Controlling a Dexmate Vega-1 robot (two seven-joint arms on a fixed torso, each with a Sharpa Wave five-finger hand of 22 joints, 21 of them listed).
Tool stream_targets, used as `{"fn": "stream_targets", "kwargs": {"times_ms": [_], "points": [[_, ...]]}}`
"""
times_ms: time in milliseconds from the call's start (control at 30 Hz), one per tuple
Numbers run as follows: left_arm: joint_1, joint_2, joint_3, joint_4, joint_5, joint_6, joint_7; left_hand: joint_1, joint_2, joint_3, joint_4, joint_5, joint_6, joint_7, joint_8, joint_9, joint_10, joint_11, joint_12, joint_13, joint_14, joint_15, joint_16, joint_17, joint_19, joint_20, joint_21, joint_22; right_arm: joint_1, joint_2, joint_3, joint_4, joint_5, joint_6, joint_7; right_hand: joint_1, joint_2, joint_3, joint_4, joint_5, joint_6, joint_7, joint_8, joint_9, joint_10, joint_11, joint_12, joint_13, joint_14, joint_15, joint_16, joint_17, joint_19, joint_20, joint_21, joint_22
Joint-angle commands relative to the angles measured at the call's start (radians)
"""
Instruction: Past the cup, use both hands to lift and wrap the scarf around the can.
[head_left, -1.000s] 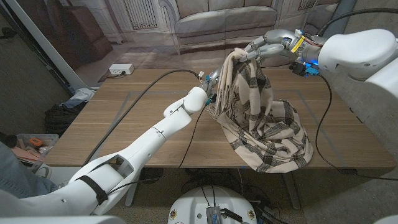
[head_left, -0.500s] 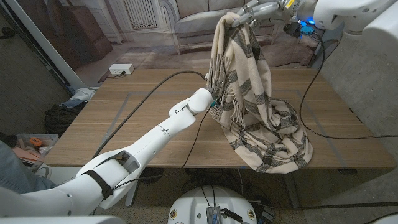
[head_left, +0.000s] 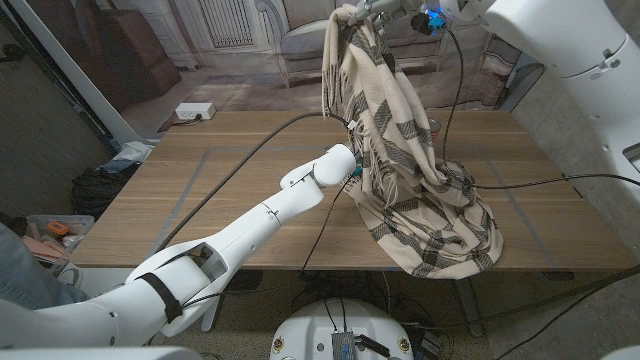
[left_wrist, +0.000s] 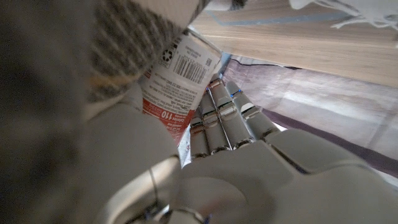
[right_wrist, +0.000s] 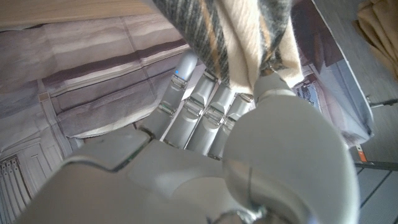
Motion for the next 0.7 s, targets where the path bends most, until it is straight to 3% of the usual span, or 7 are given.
{"fn": "stream_targets", "kwargs": {"times_ms": [33,333,500,567,700], "points": [[0.045,0.063,0.03,-0.123,0.005,-0.042,-0.035,0.109,0.154,0.18,0.17,0.004,0.33,-0.078,0.01,0.005,0.12,-0.126,0.005,0.005,-0.007,-0.055,0.0,0.0,-0.006,-0.003,-0.008,0.002,0.088,0.139,-0.158,0.259,-0.204,0.019,-0.037,0.005,-0.006,-0.016,0.003,0.008,0.029,-0.006,-0.021,-0.005,0.004,0.001,-0.001,-0.029,-0.008,-0.016,0.012,-0.005,-0.005,-0.137,-0.005,0.003],[0.074,0.116,0.033,-0.192,-0.027,-0.135,-0.04,0.107,0.16,0.184,0.174,0.005,0.325,-0.079,0.015,0.014,0.123,-0.13,0.008,0.009,-0.012,-0.058,0.001,0.001,-0.011,-0.003,-0.01,0.002,0.127,0.189,-0.254,0.448,-0.344,0.036,-0.026,0.012,-0.004,-0.038,0.008,0.013,0.048,-0.007,-0.05,-0.008,0.008,0.001,0.005,-0.055,0.001,-0.016,0.018,-0.012,0.002,-0.138,-0.007,0.004],[0.091,0.139,0.019,-0.224,-0.062,-0.165,-0.037,0.106,0.161,0.186,0.176,0.006,0.325,-0.079,0.02,0.021,0.125,-0.133,0.01,0.012,-0.011,-0.062,0.003,0.001,-0.012,-0.004,-0.011,0.002,0.142,0.19,-0.303,0.547,-0.433,0.046,-0.004,0.018,-0.004,-0.047,0.008,0.016,0.058,-0.007,-0.059,-0.008,0.016,0.002,0.005,-0.072,0.009,-0.017,0.016,-0.025,0.005,-0.137,-0.008,0.004],[0.098,0.145,0.011,-0.235,-0.07,-0.181,-0.025,0.105,0.162,0.188,0.177,0.006,0.33,-0.057,0.027,0.027,0.127,-0.13,0.011,0.015,-0.012,-0.059,0.003,0.001,-0.012,-0.004,-0.012,0.002,0.144,0.178,-0.321,0.592,-0.463,0.048,0.015,0.019,-0.004,-0.052,0.009,0.017,0.062,-0.007,-0.065,-0.008,0.018,0.002,0.004,-0.081,0.013,-0.017,0.015,-0.032,0.007,-0.138,-0.008,0.004],[0.099,0.148,0.003,-0.238,-0.098,-0.203,-0.02,0.104,0.165,0.19,0.178,0.007,0.334,-0.05,0.033,0.032,0.128,-0.129,0.012,0.017,-0.013,-0.06,0.003,0.001,-0.013,-0.005,-0.012,0.002,0.132,0.167,-0.33,0.637,-0.509,0.05,0.045,0.021,-0.002,-0.058,0.011,0.018,0.067,-0.007,-0.073,-0.008,0.02,0.002,0.004,-0.091,0.016,-0.017,0.014,-0.041,0.012,-0.138,-0.007,0.005]]}}
